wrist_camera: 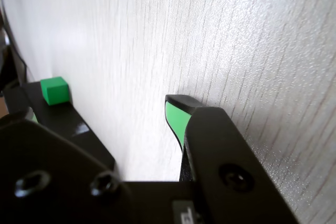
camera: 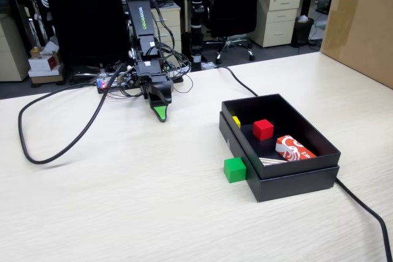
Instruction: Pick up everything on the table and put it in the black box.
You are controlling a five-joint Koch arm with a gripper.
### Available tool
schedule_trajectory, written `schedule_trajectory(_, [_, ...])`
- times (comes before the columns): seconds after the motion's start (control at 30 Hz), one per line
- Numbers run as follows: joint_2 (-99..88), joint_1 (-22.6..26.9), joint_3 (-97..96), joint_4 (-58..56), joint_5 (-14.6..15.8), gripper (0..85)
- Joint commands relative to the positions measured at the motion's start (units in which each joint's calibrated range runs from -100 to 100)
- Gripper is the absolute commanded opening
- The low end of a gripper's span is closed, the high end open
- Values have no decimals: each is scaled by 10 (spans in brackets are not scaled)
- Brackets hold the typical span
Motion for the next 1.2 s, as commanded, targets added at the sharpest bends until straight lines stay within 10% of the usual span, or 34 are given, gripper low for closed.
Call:
schedule_trajectory(0.0, [4, 0, -8, -21, 1, 487])
schedule_trajectory(1.17, [6, -1, 122, -167, 8, 477])
